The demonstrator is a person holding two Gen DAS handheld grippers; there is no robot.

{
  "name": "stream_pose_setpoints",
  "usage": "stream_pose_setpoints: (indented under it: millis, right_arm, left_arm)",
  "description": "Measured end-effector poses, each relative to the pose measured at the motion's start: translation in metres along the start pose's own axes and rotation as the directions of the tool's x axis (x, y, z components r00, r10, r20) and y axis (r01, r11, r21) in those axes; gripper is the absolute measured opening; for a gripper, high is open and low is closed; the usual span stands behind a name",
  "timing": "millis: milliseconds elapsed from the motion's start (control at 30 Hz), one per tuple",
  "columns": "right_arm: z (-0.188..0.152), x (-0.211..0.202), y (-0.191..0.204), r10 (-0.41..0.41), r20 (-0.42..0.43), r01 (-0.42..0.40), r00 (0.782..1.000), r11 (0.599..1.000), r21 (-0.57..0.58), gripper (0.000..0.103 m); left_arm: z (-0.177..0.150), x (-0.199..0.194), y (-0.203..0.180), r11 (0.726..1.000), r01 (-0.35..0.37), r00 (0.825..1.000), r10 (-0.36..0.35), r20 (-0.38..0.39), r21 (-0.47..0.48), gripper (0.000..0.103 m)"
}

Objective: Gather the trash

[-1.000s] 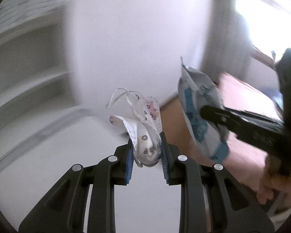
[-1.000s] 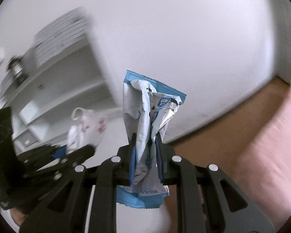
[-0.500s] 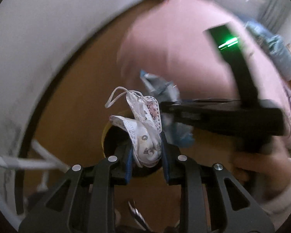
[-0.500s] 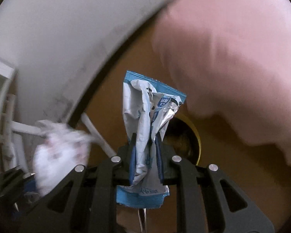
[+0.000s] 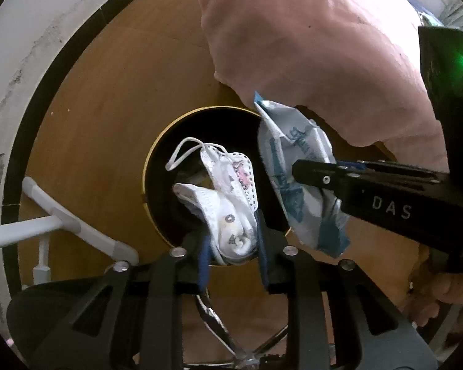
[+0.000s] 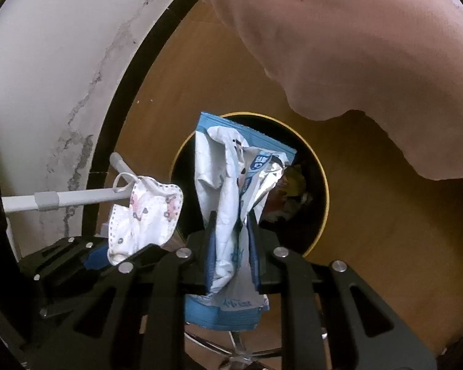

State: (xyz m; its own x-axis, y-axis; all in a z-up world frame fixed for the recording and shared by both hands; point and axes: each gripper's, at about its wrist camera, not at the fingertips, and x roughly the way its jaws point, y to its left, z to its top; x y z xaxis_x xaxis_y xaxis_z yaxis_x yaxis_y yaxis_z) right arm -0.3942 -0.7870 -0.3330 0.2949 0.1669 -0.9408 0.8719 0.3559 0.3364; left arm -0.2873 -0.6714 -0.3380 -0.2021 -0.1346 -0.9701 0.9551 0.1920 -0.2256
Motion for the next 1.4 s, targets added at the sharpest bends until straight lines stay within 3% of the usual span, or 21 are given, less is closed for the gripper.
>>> stream_pose_setpoints:
  millis: [33, 67, 100, 133, 300, 367, 433, 533, 567, 600, 633, 667, 700, 767, 867, 933, 1000, 1067, 1200, 1300, 1400]
  right_arm:
    - [0.001, 0.0, -0.001, 0.014, 0.004, -0.014, 1.0, 1.0, 0.008, 0.037]
    - [0.001, -0.001, -0.001, 0.022, 0.01, -0.022, 1.0, 1.0, 0.014, 0.063]
    - [0.001, -0.004, 0.0, 0.021, 0.03, -0.021, 0.999, 1.0, 0.01, 0.074]
    - [0.001, -0.011, 0.001, 0.005, 0.065, -0.005, 0.998, 1.0, -0.001, 0.084]
    - [0.008, -0.043, -0.005, -0.001, 0.158, -0.006, 0.987, 0.999, 0.039, 0.086]
    - [0.009, -0.067, -0.005, -0.05, 0.237, 0.037, 0.97, 0.997, 0.062, 0.086]
    - [0.007, -0.096, 0.001, -0.133, 0.324, 0.116, 0.937, 0.991, 0.069, 0.086]
    - [-0.006, -0.156, 0.034, -0.214, 0.505, 0.214, 0.836, 0.975, 0.059, 0.087]
    - [-0.016, -0.182, 0.051, -0.213, 0.591, 0.229, 0.778, 0.972, 0.049, 0.092]
    - [-0.028, -0.206, 0.069, -0.209, 0.675, 0.242, 0.708, 0.969, 0.046, 0.097]
    - [-0.046, -0.232, 0.091, -0.212, 0.766, 0.261, 0.607, 0.963, 0.06, 0.097]
    - [-0.059, -0.249, 0.111, -0.209, 0.82, 0.274, 0.533, 0.959, 0.066, 0.097]
    - [-0.069, -0.26, 0.127, -0.19, 0.85, 0.279, 0.491, 0.959, 0.053, 0.097]
    - [-0.093, -0.276, 0.171, -0.105, 0.893, 0.279, 0.439, 0.96, -0.024, 0.097]
    - [-0.126, -0.28, 0.248, 0.09, 0.892, 0.257, 0.444, 0.94, -0.223, 0.097]
    - [-0.151, -0.27, 0.312, 0.221, 0.853, 0.277, 0.474, 0.882, -0.382, 0.097]
    - [-0.171, -0.254, 0.363, 0.297, 0.804, 0.289, 0.515, 0.823, -0.489, 0.097]
    - [-0.195, -0.233, 0.413, 0.376, 0.724, 0.251, 0.579, 0.762, -0.597, 0.096]
    - [-0.24, -0.193, 0.486, 0.451, 0.591, 0.175, 0.669, 0.678, -0.714, 0.096]
    - [-0.27, -0.169, 0.521, 0.463, 0.549, 0.175, 0.696, 0.632, -0.755, 0.096]
    - [-0.295, -0.15, 0.541, 0.453, 0.541, 0.205, 0.709, 0.601, -0.772, 0.096]
  left_arm:
    - [0.013, 0.003, 0.019, 1.0, -0.004, 1.0, 0.004, 0.006, -0.01, 0.057]
    - [0.012, 0.001, 0.019, 1.0, -0.008, 1.0, 0.008, 0.023, -0.024, 0.083]
    - [0.013, -0.001, 0.019, 0.999, -0.013, 0.999, 0.014, 0.042, -0.03, 0.09]
    - [0.01, -0.007, 0.018, 0.999, -0.018, 0.998, 0.02, 0.063, -0.033, 0.092]
    - [0.001, -0.022, -0.003, 0.999, -0.04, 0.994, 0.037, 0.104, 0.019, 0.093]
    - [-0.01, -0.054, -0.016, 0.996, -0.082, 0.976, 0.075, 0.207, 0.026, 0.093]
    - [-0.025, -0.099, -0.035, 0.995, -0.083, 0.94, 0.062, 0.336, 0.048, 0.093]
    - [-0.06, -0.186, -0.063, 0.982, -0.142, 0.84, 0.052, 0.54, 0.127, 0.094]
    - [-0.075, -0.216, -0.069, 0.969, -0.205, 0.781, 0.078, 0.619, 0.136, 0.096]
    - [-0.092, -0.246, -0.071, 0.953, -0.282, 0.704, 0.127, 0.699, 0.111, 0.096]
    - [-0.109, -0.273, -0.068, 0.936, -0.346, 0.618, 0.181, 0.765, 0.058, 0.096]
    - [-0.12, -0.289, -0.063, 0.928, -0.373, 0.564, 0.216, 0.797, 0.013, 0.096]
    - [-0.134, -0.312, -0.051, 0.92, -0.387, 0.495, 0.262, 0.828, -0.061, 0.096]
    - [-0.155, -0.344, -0.021, 0.919, -0.358, 0.435, 0.323, 0.841, -0.168, 0.096]
    - [-0.19, -0.38, 0.043, 0.885, -0.297, 0.41, 0.457, 0.789, -0.358, 0.096]
    - [-0.213, -0.391, 0.073, 0.843, -0.288, 0.387, 0.537, 0.75, -0.454, 0.096]
    - [-0.249, -0.401, 0.108, 0.762, -0.291, 0.364, 0.647, 0.67, -0.579, 0.096]
    - [-0.288, -0.41, 0.137, 0.689, -0.291, 0.35, 0.722, 0.597, -0.664, 0.097]
    - [-0.368, -0.428, 0.172, 0.538, -0.276, 0.317, 0.833, 0.453, -0.796, 0.097]
    - [-0.415, -0.429, 0.208, 0.432, -0.261, 0.311, 0.884, 0.348, -0.863, 0.097]
    - [-0.459, -0.424, 0.239, 0.336, -0.238, 0.325, 0.912, 0.251, -0.911, 0.097]
